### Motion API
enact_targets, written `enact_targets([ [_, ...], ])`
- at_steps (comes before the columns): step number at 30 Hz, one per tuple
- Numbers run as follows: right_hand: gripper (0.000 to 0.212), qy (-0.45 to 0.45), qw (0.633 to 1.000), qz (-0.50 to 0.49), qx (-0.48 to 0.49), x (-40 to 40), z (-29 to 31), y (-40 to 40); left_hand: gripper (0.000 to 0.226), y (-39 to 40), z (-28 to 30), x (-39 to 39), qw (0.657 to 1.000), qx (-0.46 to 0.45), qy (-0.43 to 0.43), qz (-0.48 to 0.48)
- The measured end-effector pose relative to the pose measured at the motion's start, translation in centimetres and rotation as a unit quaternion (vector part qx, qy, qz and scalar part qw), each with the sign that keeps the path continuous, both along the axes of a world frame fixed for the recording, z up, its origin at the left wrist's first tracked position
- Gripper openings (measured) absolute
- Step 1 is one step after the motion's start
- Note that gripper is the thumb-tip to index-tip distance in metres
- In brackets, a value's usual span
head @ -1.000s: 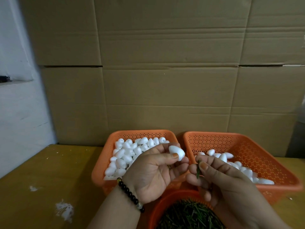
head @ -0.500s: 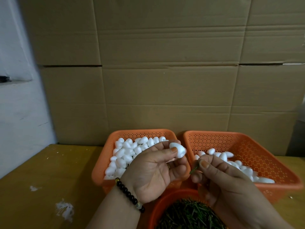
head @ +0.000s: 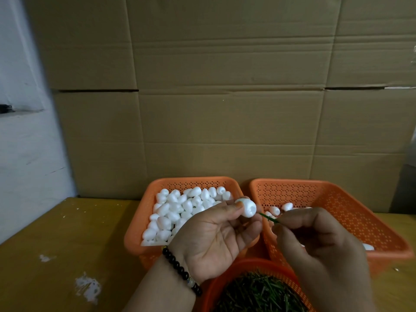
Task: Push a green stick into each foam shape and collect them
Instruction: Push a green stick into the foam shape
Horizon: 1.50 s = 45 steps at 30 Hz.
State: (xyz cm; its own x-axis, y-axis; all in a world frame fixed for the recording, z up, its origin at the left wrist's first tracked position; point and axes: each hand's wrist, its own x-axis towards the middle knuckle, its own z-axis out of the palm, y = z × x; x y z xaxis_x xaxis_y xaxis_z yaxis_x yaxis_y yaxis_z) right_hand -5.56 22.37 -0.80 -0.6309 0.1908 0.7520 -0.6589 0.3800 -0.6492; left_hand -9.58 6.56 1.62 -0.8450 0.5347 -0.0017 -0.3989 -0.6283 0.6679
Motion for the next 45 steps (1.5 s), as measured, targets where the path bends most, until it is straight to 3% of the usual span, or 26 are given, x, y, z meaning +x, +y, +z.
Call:
enact_targets([
  [3,0.024,0.054,0.997,-0.033,0.046,-0.17,-0.27,-0.04,0.015,0.19,-0.08,0.06,1.0,0.0,-0.003,0.006],
  [9,0.02,0.076,0.988,-0.09,0.096,-0.37,-0.27,0.17,0.03,0.42,-0.33,0.15,1.0,-0.007,-0.001,0.006],
  [23,0.013,0.097,0.979,-0.105,0.148,-0.54,-0.31,0.4,0.024,0.7,-0.53,0.33,0.998,-0.044,0.04,0.005],
  [45,0.016,0.079,0.982,-0.1,0.14,-0.46,-0.34,0.31,0.037,1.04,-0.64,0.68,0.998,-0.041,0.05,0.02],
])
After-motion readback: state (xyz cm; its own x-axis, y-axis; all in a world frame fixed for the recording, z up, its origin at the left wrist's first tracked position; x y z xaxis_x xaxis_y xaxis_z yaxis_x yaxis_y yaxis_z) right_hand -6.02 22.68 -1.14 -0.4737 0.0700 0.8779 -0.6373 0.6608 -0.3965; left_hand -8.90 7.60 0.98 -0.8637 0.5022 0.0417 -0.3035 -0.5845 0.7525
